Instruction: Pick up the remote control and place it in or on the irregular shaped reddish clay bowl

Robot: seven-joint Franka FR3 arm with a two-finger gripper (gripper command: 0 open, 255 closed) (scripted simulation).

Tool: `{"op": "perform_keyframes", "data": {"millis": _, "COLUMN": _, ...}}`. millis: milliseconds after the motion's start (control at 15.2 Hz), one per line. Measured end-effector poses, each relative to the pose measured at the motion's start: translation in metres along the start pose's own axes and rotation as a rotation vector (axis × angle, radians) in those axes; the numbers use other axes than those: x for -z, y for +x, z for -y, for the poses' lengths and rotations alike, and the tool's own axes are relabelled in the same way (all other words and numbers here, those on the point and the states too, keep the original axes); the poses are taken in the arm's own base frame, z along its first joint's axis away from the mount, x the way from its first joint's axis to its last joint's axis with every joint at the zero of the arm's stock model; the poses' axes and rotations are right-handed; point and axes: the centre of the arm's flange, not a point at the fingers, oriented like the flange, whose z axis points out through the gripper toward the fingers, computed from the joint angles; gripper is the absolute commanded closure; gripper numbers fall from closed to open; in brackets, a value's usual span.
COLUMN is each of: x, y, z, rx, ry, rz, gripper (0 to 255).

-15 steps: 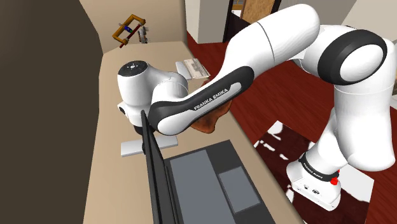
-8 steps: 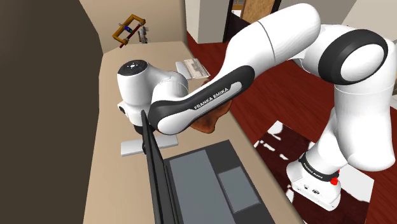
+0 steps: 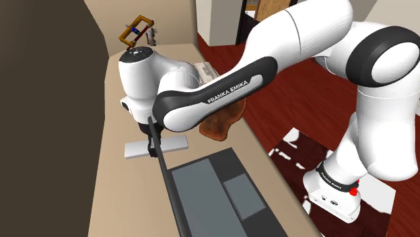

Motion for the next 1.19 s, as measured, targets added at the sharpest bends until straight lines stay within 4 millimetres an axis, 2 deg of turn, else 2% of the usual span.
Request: {"op": "perform_keyframes", "data": {"millis": 1188, "x": 0.095, "y": 0.003, "z": -0.004, "rx": 0.000, "ry": 0.000, "rz": 0.000, "gripper": 255}}
